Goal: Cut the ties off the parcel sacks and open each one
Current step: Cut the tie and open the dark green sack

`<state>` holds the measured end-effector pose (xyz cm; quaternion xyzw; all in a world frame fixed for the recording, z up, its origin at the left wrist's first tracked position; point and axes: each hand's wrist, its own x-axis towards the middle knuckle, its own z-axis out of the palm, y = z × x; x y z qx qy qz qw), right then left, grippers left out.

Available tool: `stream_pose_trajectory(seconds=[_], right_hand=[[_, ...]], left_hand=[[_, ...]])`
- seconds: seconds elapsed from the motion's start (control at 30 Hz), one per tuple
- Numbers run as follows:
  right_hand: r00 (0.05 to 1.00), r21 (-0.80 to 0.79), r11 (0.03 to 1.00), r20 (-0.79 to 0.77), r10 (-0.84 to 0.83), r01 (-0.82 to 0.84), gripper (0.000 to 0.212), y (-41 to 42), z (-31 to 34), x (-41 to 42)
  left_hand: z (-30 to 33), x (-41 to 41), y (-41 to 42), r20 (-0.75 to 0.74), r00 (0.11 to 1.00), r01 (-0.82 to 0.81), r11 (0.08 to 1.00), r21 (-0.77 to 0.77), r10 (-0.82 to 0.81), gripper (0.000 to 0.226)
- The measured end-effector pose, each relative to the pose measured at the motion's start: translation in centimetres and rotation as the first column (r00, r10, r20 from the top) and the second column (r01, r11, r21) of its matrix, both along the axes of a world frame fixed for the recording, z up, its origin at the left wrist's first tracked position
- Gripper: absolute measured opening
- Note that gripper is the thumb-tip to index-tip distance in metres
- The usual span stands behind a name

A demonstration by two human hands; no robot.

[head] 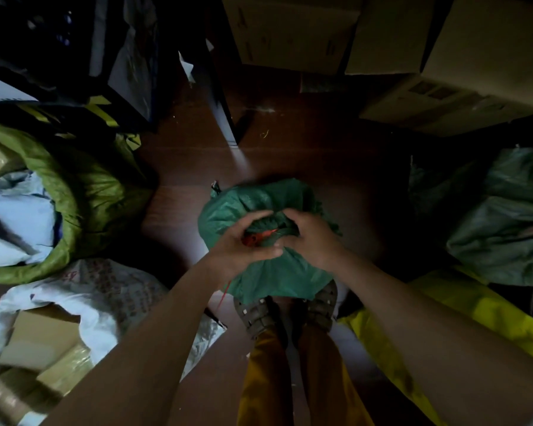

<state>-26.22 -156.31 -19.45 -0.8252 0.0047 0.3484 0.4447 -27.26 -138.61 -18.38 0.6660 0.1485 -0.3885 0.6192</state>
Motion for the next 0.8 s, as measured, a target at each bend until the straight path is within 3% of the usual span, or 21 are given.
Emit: stream_pose_trajectory(seconds=[0.07,0.13,0.3,0.43,0.63,0.8], right_hand=[[0.998,0.031,0.998,-0.018,-0.056,0.057,0.053,0.3,0.5,0.1],[0.993,0.052,0.992,0.007,-0.119,0.119,0.045,0.7,1.3,0.1],[0.962,0.098,0.957,-0.021,-0.272,0.273,0.041,0.9,5.3,0.4],[0.951,0.096,0.948,0.022,-0.308,0.305,0.047,0.1,9.7,1.2],[0.879,-0.050,0.961,0.420,-0.226,0.271,0.058,-0.1,15.9,1.9],[0.616,0.064,0.928,0.731,-0.294,0.367,0.024,-0.1,20.8,2.9]], left_hand=[[0.1,0.2,0.6,0.019,0.994,0.107,0.992,0.063,-0.108,0.081],[0.8,0.8,0.8,0.053,0.994,0.087,0.991,0.099,-0.093,0.082],[4.5,2.5,0.4,0.131,0.988,0.069,0.993,0.098,-0.082,0.051],[8.3,3.3,-0.2,0.171,0.985,0.006,0.995,0.095,-0.022,0.044],[13.3,4.7,-0.7,0.230,0.973,-0.064,0.989,0.131,0.032,0.050],[16.1,6.4,-1.3,0.256,0.967,-0.054,0.980,0.191,0.004,0.051]])
